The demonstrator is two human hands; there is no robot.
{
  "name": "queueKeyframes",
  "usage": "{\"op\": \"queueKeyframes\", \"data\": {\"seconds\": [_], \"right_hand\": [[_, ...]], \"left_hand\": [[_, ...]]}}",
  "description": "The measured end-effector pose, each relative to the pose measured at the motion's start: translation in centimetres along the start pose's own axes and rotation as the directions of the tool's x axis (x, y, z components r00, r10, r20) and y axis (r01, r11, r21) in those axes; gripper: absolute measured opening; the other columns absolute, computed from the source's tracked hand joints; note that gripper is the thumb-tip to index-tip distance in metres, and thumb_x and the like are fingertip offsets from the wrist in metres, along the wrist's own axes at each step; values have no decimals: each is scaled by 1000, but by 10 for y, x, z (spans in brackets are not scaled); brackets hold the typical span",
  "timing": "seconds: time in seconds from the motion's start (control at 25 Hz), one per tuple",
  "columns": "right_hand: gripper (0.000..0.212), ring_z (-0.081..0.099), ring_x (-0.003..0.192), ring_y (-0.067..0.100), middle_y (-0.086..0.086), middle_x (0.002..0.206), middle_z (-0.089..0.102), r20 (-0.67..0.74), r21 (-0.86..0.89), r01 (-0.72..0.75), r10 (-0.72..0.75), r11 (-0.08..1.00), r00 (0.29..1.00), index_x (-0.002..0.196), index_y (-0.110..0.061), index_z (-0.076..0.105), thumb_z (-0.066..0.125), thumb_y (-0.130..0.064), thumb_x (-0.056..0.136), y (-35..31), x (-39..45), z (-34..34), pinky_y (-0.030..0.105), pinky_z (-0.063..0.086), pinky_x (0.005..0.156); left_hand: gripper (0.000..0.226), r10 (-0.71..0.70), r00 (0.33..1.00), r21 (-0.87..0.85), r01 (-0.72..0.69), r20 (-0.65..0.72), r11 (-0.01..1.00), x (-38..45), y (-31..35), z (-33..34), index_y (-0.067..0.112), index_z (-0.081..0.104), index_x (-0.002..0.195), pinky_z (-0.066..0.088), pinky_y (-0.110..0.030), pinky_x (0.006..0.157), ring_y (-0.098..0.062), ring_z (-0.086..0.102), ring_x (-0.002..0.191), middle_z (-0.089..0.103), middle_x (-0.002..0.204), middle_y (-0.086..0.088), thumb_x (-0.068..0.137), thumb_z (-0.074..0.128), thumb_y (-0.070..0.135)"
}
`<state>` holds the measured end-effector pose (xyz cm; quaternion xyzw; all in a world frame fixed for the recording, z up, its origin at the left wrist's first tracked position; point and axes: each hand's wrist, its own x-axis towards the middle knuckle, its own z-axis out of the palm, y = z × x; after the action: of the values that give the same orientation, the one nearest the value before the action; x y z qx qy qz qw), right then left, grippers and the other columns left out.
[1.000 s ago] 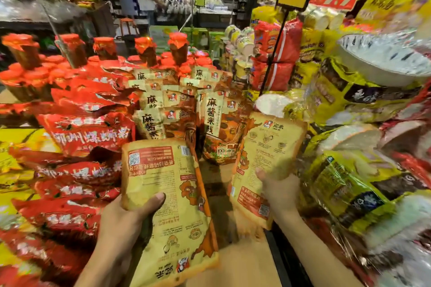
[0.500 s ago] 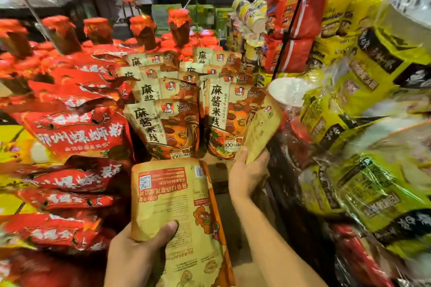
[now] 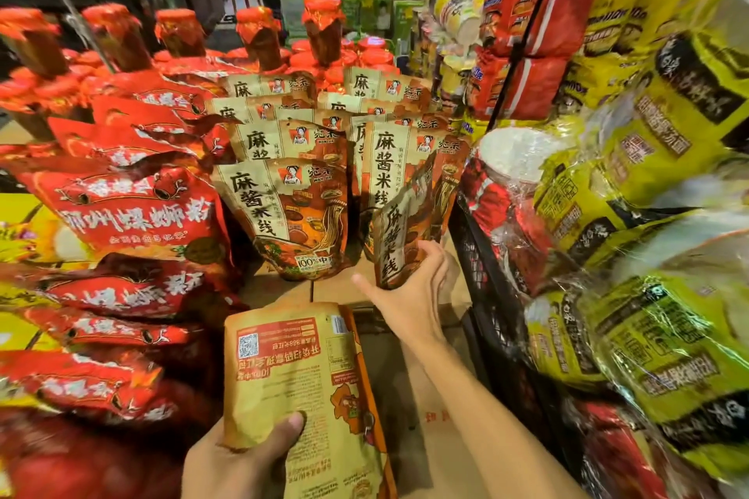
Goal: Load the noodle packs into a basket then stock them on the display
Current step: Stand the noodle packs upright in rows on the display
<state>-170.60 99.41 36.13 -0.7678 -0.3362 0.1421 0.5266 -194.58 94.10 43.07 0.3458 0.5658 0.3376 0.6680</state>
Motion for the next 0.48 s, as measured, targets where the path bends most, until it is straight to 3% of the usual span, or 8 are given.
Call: {"op": "queueKeyframes", "data": {"seconds": [0.08,0.2,0.32,0.4,0.48], "right_hand": [[115,11,137,0,-11,148,15,101,35,19,-22,999,995,143,-23,25,95,-49,56,5,-3,-8,29,17,115],[120,15,146,8,-23,149,9,250,135,-46,11,990,968,146,-38,14,94,-48,57,23,0,-20,39,25,121],[122,23,146,9,-7,162,14,286,223,-141,73,965,955,149,-38,10,96,-33,62,38,18,-35,46,29,122],[134,20,149,13,4,165,16,329,206,-185,110,961,938,154,-31,7,99,-34,56,43,40,-45,39,21,123],[137,29,146,15,8,161,26,414,166,-176,94,970,906,154,-30,13,101,-41,48,45,62,-50,29,27,117]], "left_hand": [[34,-1,1000,17,1,5,1000,1,-8,-2,-5,74,96,62,-52,77,-42,75,82,76,89,-24,64,81,-13],[28,7,1000,39,-7,9,999,2,-12,-4,-3,74,91,61,-25,55,-31,76,74,77,84,-19,67,80,-15],[27,-29,999,27,29,14,999,5,-12,-5,-2,74,94,61,-25,57,-30,77,75,78,88,-19,71,79,-14],[25,-21,1000,47,21,-7,999,7,-15,-5,-2,75,92,61,-25,57,-33,76,77,77,87,-20,70,79,-14],[23,-15,1000,32,15,-8,999,7,-16,-3,-1,78,83,59,-24,52,-33,76,73,77,88,-23,63,84,-13]]}}
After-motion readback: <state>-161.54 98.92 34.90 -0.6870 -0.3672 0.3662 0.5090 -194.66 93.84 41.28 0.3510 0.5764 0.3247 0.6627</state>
